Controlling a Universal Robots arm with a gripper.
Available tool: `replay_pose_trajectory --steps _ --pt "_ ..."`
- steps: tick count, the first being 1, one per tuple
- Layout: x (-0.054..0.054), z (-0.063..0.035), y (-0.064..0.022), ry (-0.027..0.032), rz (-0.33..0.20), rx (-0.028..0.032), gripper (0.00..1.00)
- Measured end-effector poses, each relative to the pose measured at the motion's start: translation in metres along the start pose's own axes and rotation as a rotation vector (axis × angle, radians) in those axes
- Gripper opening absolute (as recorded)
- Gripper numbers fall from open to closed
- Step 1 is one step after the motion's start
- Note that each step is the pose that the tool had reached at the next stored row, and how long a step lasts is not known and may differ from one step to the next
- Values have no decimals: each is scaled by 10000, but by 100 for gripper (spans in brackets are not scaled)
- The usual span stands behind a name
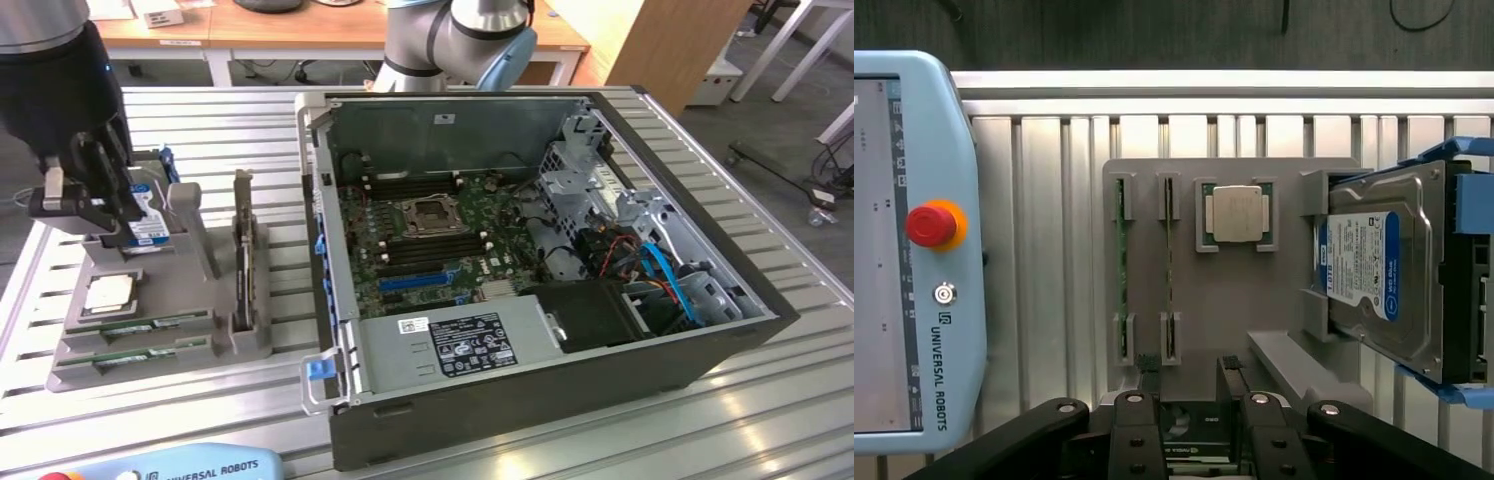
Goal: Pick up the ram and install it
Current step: 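Pick up the ram and move it above insertion slot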
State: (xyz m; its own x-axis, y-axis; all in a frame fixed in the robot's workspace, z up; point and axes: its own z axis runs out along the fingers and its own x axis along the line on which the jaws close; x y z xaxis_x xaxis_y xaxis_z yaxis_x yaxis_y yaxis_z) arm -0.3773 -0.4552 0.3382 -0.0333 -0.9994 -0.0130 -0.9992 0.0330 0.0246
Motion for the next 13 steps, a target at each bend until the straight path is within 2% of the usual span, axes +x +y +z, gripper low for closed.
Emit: replay_pose_trajectory --steps 13 --pt "2 188 -5 0 0 0 36"
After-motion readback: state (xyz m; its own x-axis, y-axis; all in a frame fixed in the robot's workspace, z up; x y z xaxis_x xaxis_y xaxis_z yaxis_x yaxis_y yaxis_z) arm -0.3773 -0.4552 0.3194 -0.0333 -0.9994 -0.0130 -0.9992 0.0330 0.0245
